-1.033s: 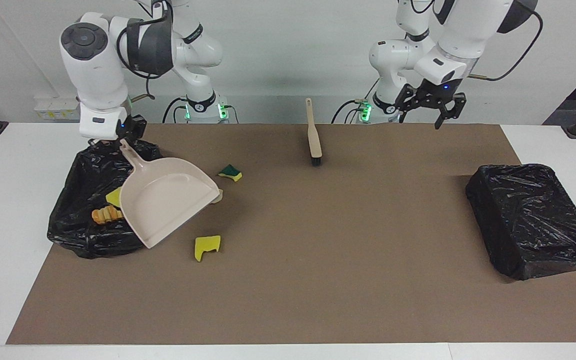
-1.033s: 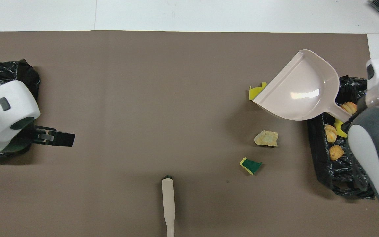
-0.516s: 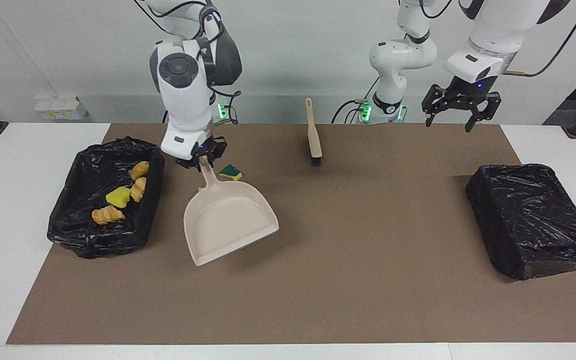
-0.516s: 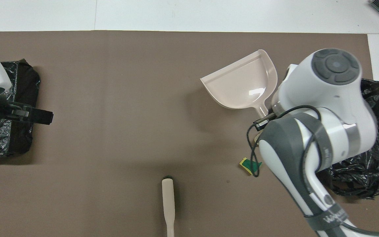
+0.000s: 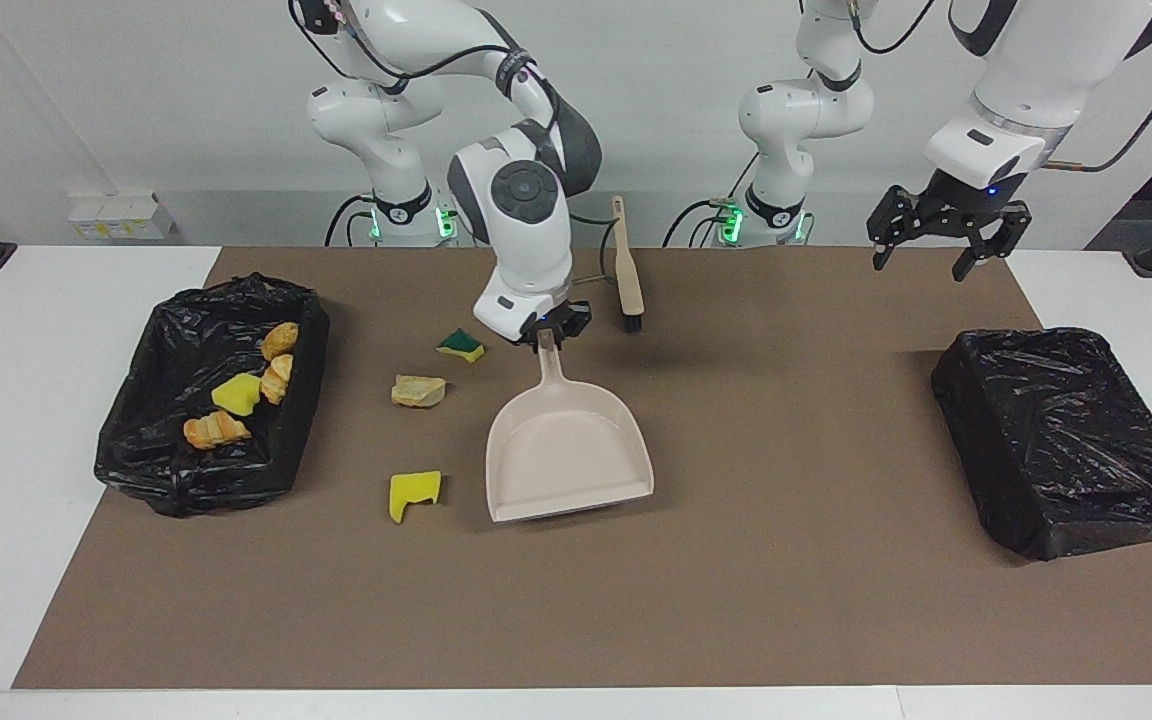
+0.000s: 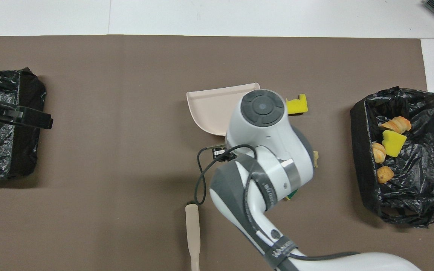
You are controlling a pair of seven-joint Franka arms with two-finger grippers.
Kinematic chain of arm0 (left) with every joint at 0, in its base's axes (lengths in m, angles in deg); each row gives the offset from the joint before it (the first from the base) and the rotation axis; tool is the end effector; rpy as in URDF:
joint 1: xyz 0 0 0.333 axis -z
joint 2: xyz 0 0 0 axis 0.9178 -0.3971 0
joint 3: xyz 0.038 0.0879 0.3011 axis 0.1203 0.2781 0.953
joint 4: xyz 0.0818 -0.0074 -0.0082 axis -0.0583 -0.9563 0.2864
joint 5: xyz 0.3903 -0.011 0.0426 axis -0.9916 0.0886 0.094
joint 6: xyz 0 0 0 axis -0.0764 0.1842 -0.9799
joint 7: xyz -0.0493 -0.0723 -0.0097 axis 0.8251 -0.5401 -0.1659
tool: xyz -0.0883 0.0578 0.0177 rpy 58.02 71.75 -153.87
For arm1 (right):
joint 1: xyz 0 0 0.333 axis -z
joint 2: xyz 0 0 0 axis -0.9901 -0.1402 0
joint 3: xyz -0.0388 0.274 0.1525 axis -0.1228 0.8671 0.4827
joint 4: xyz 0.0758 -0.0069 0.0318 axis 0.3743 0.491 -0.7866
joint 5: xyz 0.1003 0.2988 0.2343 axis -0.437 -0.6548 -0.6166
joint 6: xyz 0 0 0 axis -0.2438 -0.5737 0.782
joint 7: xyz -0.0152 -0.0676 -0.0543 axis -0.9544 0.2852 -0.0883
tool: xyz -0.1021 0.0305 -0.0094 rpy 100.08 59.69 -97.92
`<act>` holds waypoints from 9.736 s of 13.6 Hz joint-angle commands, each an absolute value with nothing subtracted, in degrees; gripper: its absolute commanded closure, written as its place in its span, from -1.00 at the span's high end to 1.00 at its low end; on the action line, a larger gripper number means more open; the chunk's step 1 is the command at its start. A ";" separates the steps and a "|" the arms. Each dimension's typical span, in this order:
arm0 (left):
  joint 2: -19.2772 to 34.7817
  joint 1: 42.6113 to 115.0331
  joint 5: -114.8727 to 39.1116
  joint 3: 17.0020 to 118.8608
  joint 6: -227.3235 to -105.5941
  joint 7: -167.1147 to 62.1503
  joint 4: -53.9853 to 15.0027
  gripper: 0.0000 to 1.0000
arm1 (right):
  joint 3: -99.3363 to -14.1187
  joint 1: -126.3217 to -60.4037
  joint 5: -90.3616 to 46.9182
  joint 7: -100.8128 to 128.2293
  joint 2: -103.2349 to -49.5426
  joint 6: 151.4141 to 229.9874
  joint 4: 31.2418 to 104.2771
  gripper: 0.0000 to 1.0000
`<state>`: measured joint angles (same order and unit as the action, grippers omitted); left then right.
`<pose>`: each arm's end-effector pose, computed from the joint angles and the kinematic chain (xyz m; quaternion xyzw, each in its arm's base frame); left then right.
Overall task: Sweep and dump trash in bin
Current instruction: 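Lower the dustpan onto the table and open the right gripper, then grasp the dustpan handle with the left gripper, then pick up the wooden brush with the right gripper and move it to the bread, then sweep the bread and green sponge toward the dustpan with the right gripper, then carry the brush toward the yellow sponge with the right gripper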
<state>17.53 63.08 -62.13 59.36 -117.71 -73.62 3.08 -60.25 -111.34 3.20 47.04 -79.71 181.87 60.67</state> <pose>0.5493 -0.0796 0.6505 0.9924 -0.1201 0.0244 0.0093 0.5318 0.3507 0.4035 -0.9956 -0.0488 0.0771 0.0215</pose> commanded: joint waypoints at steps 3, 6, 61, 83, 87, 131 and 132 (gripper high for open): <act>16.76 62.65 -63.28 58.48 -115.35 -73.73 5.25 1.00 | -60.50 -116.83 1.75 58.61 -89.34 187.27 53.04 -1.00; 16.85 62.21 -63.28 58.57 -115.18 -73.73 5.33 1.00 | -60.59 -117.71 0.34 58.97 -89.88 188.94 53.22 -1.00; 11.75 84.80 -75.76 57.69 -141.46 -88.08 -22.70 -1.00 | -60.94 -92.51 16.85 30.79 -52.33 181.38 88.46 -1.00; 19.57 87.79 -75.67 57.42 -144.00 -107.30 -38.44 -1.00 | -60.41 -107.40 1.32 55.08 -61.90 196.94 99.73 -1.00; 19.57 87.44 -75.67 57.42 -144.09 -101.41 -38.44 -1.00 | -60.24 -115.06 -5.09 62.23 -69.04 198.87 91.46 -1.00; 17.20 82.96 -71.29 57.86 -145.25 -111.52 -35.99 -1.00 | -60.68 -96.10 9.89 30.76 -64.91 173.91 78.80 -1.00; 16.68 82.61 -71.19 57.86 -145.32 -110.47 -35.11 -1.00 | -60.68 -94.09 12.88 30.67 -66.13 175.04 77.14 -1.00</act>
<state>19.14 83.66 -72.56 57.97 -147.20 -111.55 -39.00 -61.31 -97.23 8.22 32.10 -62.94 174.86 81.05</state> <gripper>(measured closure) 0.687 0.740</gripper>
